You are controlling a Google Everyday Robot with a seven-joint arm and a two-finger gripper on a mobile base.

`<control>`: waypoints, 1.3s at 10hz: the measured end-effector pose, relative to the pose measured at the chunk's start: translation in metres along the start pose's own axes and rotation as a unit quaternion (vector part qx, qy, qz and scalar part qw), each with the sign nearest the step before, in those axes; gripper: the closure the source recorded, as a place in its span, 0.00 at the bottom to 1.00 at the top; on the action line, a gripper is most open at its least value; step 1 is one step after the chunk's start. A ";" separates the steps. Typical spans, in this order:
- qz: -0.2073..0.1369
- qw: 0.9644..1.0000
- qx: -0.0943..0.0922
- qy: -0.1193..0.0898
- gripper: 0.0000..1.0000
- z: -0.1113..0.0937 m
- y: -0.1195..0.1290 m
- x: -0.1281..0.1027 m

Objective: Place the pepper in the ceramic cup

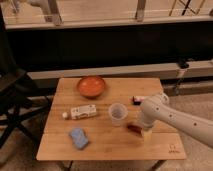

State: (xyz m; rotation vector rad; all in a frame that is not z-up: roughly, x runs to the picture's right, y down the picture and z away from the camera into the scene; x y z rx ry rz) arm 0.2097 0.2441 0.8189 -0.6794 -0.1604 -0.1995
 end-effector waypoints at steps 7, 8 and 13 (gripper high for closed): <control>0.002 1.000 0.008 0.002 0.58 0.004 0.000 0.001; 0.001 1.000 0.008 0.001 0.67 0.004 0.000 0.001; -0.003 1.000 0.009 -0.006 1.00 0.002 0.000 0.000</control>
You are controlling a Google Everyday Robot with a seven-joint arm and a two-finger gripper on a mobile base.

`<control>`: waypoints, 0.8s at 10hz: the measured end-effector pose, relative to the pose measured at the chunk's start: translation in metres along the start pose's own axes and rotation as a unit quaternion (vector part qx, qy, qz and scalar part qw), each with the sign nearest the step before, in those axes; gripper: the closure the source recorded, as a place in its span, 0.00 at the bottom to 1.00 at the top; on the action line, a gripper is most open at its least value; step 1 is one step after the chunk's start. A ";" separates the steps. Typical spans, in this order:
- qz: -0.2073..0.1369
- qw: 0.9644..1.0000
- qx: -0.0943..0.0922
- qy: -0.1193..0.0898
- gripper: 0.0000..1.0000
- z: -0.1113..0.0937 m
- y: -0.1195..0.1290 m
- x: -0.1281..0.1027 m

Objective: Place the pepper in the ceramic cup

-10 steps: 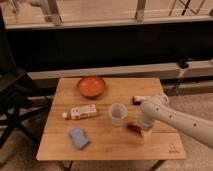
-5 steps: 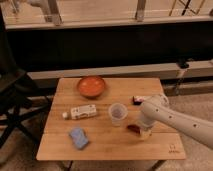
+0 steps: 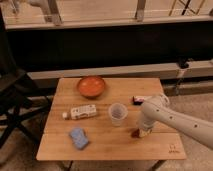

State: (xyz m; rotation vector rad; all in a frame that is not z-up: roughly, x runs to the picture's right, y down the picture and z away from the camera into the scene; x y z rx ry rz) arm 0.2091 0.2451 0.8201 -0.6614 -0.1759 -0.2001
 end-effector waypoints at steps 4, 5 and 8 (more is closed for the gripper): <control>-0.004 1.000 0.000 -0.001 1.00 -0.004 0.002 -0.002; -0.007 1.000 0.002 0.001 1.00 -0.006 0.002 -0.003; -0.015 1.000 0.010 -0.001 1.00 -0.021 0.004 -0.009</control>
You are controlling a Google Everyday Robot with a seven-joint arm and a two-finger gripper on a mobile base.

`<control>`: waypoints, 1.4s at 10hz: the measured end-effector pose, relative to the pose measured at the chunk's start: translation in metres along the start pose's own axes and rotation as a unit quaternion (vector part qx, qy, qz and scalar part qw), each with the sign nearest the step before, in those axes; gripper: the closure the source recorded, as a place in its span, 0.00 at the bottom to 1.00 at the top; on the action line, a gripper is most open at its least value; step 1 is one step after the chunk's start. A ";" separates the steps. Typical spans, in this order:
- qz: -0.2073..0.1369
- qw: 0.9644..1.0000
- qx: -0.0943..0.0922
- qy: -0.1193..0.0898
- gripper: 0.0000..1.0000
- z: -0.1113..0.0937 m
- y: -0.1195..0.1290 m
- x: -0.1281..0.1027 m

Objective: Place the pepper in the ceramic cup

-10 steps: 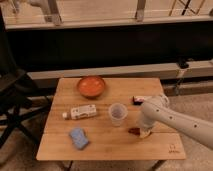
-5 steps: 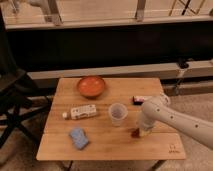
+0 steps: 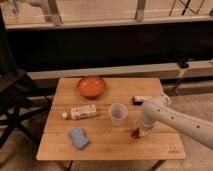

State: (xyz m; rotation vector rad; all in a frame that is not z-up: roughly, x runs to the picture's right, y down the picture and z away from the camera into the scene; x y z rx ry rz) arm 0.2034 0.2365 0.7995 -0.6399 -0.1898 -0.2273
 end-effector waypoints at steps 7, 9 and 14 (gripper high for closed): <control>-0.036 0.999 0.009 -0.004 1.00 -0.037 0.000 -0.017; -0.041 0.999 0.002 -0.001 1.00 -0.043 -0.001 -0.022; -0.047 0.999 -0.004 0.017 1.00 -0.073 0.000 -0.029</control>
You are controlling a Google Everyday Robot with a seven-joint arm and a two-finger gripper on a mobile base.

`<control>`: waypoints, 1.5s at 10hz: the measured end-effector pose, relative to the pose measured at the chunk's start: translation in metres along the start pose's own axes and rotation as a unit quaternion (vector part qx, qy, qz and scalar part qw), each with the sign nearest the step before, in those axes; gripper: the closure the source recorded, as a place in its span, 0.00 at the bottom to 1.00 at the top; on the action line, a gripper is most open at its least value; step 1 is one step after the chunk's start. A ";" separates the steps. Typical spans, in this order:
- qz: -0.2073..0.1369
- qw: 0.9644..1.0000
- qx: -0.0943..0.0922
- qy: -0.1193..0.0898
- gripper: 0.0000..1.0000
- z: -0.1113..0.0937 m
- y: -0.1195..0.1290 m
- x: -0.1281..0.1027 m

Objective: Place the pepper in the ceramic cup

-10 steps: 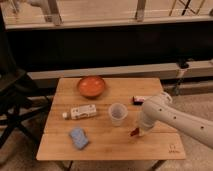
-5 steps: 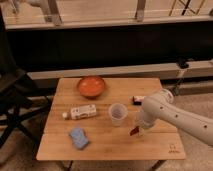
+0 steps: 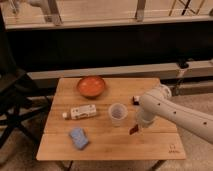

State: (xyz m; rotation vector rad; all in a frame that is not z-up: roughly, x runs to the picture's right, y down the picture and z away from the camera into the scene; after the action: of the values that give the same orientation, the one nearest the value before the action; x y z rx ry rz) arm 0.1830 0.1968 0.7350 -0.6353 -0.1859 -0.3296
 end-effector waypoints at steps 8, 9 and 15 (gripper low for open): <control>-0.015 1.000 0.001 0.008 1.00 -0.056 -0.003 -0.019; -0.018 1.000 0.000 0.008 1.00 -0.057 -0.003 -0.023; -0.026 1.000 -0.004 0.010 1.00 -0.056 -0.003 -0.037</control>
State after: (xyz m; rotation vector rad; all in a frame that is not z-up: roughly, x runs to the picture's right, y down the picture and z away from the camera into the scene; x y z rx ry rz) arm 0.1512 0.1700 0.6821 -0.6348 -0.1824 -0.3872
